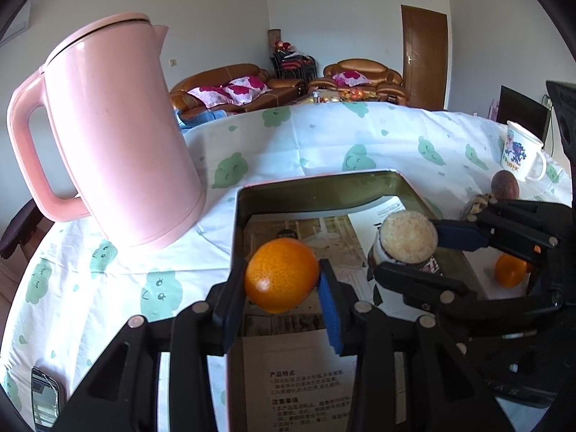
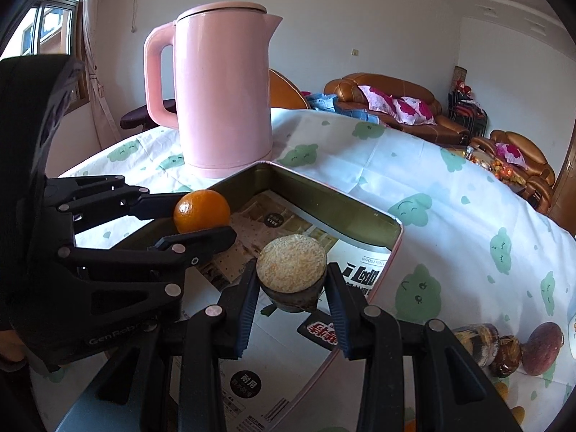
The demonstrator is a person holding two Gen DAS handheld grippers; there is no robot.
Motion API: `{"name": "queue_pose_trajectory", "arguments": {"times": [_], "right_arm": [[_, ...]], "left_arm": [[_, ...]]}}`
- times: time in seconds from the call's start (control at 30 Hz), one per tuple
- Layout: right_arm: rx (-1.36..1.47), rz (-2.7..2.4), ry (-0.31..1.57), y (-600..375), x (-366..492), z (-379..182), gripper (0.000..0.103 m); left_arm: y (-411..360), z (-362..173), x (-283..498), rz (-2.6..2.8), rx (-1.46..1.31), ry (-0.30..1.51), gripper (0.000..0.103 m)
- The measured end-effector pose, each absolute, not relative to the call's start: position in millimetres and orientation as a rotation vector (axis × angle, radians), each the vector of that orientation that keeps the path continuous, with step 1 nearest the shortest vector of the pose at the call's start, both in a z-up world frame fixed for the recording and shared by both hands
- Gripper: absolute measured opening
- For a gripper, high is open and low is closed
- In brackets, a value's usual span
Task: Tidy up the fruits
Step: 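Lower the orange into the tin with the left tool while the right tool drops the round item in, then withdraw both open tools from the tin back over the fruits, then grasp a second orange with the left tool while the right tool grasps a dark mangosteen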
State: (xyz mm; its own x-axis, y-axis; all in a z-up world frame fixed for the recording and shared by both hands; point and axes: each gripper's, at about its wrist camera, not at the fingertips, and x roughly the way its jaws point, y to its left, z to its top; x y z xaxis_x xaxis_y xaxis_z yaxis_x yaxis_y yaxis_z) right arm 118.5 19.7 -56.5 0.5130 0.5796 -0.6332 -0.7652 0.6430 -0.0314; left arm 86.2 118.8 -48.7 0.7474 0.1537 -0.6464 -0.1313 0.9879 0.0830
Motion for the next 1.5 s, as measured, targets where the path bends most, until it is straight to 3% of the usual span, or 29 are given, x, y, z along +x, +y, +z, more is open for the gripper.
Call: {"name": "queue_pose_trajectory", "arguments": {"times": [0.17, 0.3, 0.37, 0.43, 0.53, 0.87, 1.37, 1.43, 1.5], "right_arm": [[-0.327, 0.826, 0.633, 19, 118, -57, 0.039], [-0.323, 0.79, 0.599, 13, 113, -51, 0.051], [-0.302, 0.785, 0.582, 4, 110, -45, 0.057], [-0.289, 0.779, 0.562, -9, 104, -38, 0.06], [-0.27, 0.738, 0.547, -39, 95, -29, 0.062], [-0.117, 0.471, 0.636, -164, 79, -39, 0.062], [-0.125, 0.545, 0.824, -149, 90, -77, 0.062], [-0.116, 0.565, 0.845, -150, 93, -79, 0.045], [-0.103, 0.578, 0.839, -152, 91, -78, 0.043]], "left_arm": [[118, -49, 83, 0.162, 0.028, 0.704, 0.041], [120, -45, 74, 0.151, 0.0, 0.683, 0.045], [122, -39, 67, 0.135, -0.039, 0.666, 0.053], [118, -32, 57, 0.158, -0.037, 0.628, 0.082], [108, -20, 41, 0.161, -0.026, 0.56, 0.102], [37, -19, 31, 0.01, -0.002, 0.538, 0.102], [-4, -34, 40, -0.043, 0.057, 0.595, 0.102], [-6, -35, 41, -0.053, 0.059, 0.597, 0.102], [-9, -35, 41, -0.063, 0.062, 0.597, 0.102]]}}
